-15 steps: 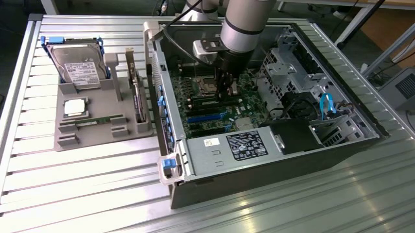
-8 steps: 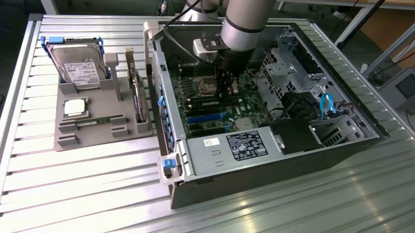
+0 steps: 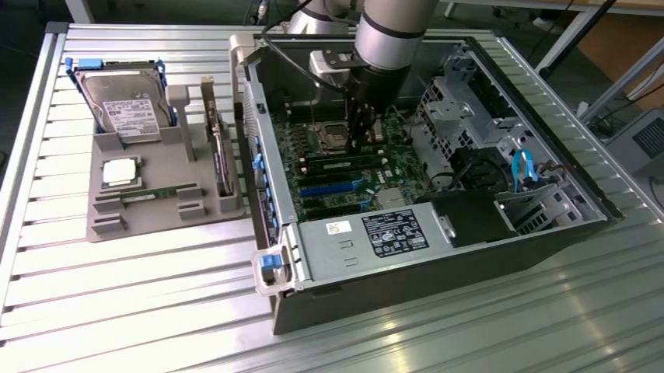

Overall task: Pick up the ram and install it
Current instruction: 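Insert the ram into the slot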

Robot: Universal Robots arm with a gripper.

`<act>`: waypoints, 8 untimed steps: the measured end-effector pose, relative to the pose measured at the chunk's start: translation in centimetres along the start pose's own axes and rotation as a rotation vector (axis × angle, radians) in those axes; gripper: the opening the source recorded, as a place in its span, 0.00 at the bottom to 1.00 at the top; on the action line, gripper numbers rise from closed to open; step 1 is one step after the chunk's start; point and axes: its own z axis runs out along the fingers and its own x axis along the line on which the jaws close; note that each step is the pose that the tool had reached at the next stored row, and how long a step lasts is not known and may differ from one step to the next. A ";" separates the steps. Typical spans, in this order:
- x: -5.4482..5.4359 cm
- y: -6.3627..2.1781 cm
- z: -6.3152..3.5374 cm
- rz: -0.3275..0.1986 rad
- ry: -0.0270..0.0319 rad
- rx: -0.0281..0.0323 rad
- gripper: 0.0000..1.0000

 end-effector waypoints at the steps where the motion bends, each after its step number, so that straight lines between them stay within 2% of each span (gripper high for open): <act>1: 0.0 0.00 -0.17 0.000 0.0006 -0.0001 0.10; 5: 0.0 -0.27 -0.34 0.000 0.0005 0.0000 0.10; 8: 0.0 -1.02 -0.34 0.000 0.0006 -0.0009 0.10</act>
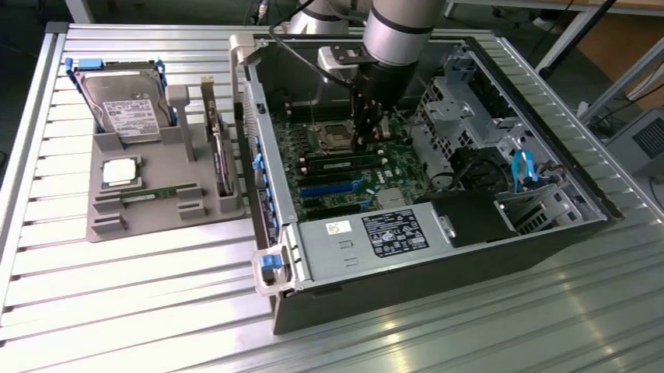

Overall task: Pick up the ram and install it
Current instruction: 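Insert the ram into the slot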

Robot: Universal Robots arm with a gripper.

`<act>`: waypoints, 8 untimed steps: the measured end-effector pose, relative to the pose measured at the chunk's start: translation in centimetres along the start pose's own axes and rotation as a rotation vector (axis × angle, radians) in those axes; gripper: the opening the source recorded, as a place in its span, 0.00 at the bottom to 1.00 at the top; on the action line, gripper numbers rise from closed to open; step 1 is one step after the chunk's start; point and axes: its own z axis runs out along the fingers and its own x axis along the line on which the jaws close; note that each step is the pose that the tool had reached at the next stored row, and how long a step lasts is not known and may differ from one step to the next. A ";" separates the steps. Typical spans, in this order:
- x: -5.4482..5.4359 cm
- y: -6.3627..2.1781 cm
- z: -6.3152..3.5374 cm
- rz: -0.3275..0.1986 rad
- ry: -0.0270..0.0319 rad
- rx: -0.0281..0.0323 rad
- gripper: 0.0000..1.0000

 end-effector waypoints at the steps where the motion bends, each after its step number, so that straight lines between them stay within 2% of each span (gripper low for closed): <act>1: 0.0 -0.10 0.00 0.000 0.0001 -0.0001 0.10; 5: 0.0 -0.45 0.00 0.000 0.0000 -0.0002 0.10; 8: 0.0 -1.39 0.00 0.000 0.0001 -0.0020 0.10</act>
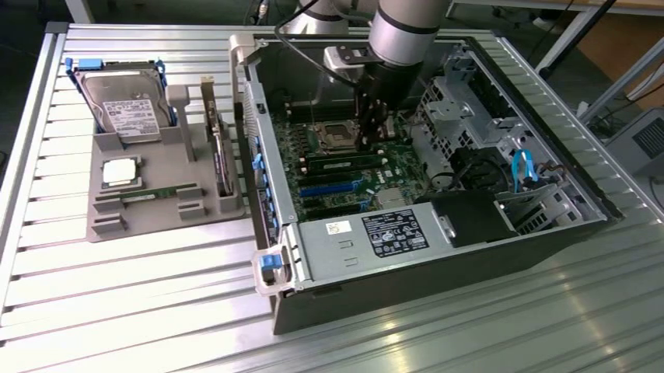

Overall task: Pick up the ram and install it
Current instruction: 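Insert the ram into the slot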

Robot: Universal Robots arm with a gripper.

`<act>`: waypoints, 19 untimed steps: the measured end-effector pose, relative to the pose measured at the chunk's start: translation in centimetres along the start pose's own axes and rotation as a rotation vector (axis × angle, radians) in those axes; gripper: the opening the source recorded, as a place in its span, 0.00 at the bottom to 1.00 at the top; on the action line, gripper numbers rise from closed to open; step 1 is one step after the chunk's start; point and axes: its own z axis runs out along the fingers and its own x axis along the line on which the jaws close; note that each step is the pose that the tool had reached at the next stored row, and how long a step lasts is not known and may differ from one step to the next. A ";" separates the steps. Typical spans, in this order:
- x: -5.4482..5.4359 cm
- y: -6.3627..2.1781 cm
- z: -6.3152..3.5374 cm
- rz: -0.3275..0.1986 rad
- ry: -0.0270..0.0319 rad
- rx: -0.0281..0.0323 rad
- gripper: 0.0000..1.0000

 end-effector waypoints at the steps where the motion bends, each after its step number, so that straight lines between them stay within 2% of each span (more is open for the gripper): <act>1: 0.0 -0.33 0.00 0.000 -0.0001 -0.0008 0.10; 2: 0.0 -0.64 0.00 0.000 -0.0001 -0.0015 0.10; 4: 0.0 -1.83 0.00 0.000 0.0000 -0.0042 0.10; 6: 0.0 -2.50 0.00 0.000 -0.0002 -0.0060 0.10; 9: 0.0 -4.17 -0.01 0.000 0.0001 -0.0113 0.10; 11: 0.0 -5.56 -0.01 0.000 -0.0001 -0.0157 0.10; 15: 0.0 -7.72 -0.01 0.000 -0.0001 -0.0220 0.10; 17: 0.0 -9.46 -0.01 0.000 -0.0001 -0.0276 0.10; 19: 0.0 -10.73 -0.02 0.000 0.0000 -0.0313 0.10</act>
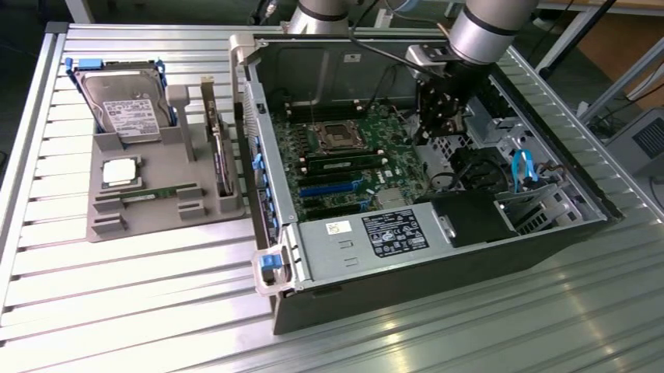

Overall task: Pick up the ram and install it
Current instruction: 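Insert the ram into the slot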

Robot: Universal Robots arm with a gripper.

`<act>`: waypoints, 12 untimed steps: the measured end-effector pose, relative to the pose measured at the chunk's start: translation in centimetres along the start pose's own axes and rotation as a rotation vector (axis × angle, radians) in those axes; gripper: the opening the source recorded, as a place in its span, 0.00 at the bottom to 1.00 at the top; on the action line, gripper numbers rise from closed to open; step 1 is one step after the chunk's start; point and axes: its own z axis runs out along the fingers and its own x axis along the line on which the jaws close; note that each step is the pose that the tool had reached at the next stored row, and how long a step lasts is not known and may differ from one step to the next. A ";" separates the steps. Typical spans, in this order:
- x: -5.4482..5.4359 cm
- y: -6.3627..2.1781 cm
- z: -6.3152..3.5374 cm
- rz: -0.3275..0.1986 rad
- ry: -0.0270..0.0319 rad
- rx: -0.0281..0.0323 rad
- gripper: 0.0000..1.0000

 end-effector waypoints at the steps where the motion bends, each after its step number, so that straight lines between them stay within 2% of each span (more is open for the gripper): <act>1: 0.0 -0.26 -0.01 0.000 0.0000 -0.0003 0.10; 4: 0.0 -1.08 -0.39 0.000 -0.0001 -0.0004 0.10; 8: 0.0 -1.37 -1.52 0.000 -0.0002 -0.0004 0.10; 11: 0.0 -1.32 -3.48 0.000 0.0000 -0.0005 0.10; 12: 0.1 -1.31 -3.70 0.000 -0.0001 -0.0005 0.10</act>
